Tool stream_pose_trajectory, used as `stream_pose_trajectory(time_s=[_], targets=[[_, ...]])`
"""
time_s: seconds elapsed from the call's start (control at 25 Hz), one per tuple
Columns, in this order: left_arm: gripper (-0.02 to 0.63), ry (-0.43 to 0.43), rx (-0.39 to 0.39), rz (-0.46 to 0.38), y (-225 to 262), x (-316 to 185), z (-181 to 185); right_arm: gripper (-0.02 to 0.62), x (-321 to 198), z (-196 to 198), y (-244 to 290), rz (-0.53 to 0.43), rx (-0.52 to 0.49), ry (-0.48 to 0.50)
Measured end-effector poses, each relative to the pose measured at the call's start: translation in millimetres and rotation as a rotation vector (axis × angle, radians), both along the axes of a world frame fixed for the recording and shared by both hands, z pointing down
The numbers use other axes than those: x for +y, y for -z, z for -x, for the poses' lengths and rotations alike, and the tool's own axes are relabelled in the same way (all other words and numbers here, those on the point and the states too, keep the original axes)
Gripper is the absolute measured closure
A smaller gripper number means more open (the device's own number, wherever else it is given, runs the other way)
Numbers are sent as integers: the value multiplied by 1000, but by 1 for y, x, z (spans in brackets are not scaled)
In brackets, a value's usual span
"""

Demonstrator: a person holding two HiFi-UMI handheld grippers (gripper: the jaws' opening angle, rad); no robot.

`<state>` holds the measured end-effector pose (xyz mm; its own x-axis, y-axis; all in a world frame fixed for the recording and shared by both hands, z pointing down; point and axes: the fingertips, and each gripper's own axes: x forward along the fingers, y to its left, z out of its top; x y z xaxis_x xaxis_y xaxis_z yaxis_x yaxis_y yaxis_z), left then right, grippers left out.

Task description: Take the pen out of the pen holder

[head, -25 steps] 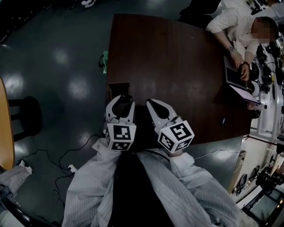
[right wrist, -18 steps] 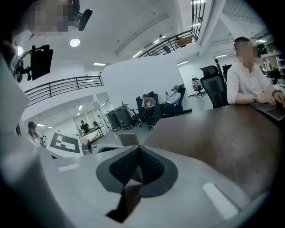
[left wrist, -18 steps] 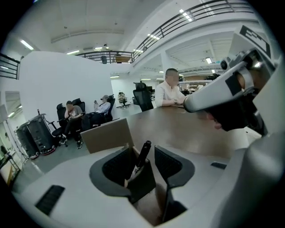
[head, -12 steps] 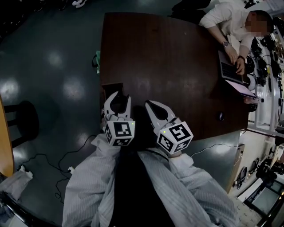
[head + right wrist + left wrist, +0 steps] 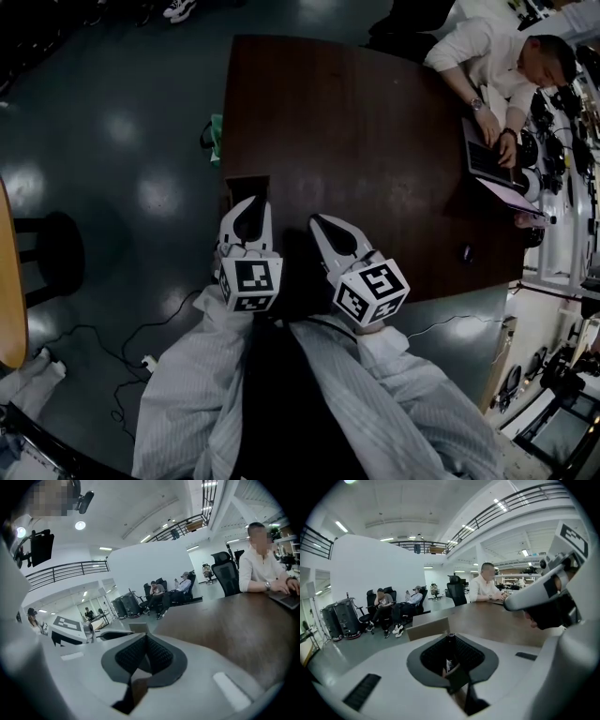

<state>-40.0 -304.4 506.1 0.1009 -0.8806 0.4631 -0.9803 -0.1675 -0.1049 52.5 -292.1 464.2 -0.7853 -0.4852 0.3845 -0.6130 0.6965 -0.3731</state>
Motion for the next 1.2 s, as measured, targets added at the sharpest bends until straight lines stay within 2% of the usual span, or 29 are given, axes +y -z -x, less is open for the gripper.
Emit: stream_pose_trajectory(time_s=[0.24, 0.52, 0.68, 0.88, 1.2], targets=[[560, 43, 154, -64, 44, 17, 18, 595, 5, 16, 23, -46, -29, 33], [560, 20, 259, -199, 129, 38, 38, 595, 17, 48, 68, -123, -87, 120], [560, 25, 357, -258, 160, 54, 52, 595, 23, 67, 97, -179, -133, 163], [560, 28, 354, -263, 167, 62, 56, 595, 25, 75, 123, -230, -145, 207], [560, 19, 345, -287, 176, 66, 58, 595, 31, 78, 135, -248, -148, 202]])
